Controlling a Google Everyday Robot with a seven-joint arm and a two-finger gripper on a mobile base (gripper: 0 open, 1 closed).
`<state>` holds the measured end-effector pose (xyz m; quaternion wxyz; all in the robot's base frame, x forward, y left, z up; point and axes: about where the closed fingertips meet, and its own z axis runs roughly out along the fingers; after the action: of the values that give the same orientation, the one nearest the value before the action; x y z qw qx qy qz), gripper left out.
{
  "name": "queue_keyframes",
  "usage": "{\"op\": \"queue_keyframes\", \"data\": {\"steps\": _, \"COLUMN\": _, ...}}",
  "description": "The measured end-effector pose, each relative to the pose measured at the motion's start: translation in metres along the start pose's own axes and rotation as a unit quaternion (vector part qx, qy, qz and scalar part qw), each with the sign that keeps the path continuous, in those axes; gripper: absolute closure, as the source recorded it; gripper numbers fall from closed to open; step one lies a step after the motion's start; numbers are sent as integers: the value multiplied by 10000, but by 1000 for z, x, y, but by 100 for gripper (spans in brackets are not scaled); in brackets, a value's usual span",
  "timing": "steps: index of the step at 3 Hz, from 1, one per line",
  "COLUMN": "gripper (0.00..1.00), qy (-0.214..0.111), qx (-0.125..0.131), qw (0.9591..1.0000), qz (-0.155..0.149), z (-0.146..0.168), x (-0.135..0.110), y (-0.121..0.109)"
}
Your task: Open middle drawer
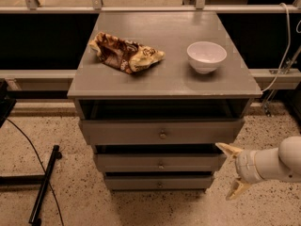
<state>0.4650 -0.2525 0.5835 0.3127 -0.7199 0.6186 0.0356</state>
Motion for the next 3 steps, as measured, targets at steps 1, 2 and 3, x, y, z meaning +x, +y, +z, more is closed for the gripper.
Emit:
{"op": "queue_keyframes", "data": {"steps": 1, "gripper": 0, "qy": 0, "qx": 0, "qw": 10000, "qz": 0, "z": 0, "x": 0, "y": 0}}
{"op": "queue_keyframes", "data": {"steps": 2, "gripper": 0, "qy": 124, "qx": -20, "qw": 9999, "qz": -3, "z": 8, "x": 0, "y": 7}}
{"op": "queue_keyframes", "data": {"steps": 3, "gripper": 0, "qy": 380, "qx": 29, "qw": 9993, "qz": 9, "z": 16, "x": 1, "y": 22}}
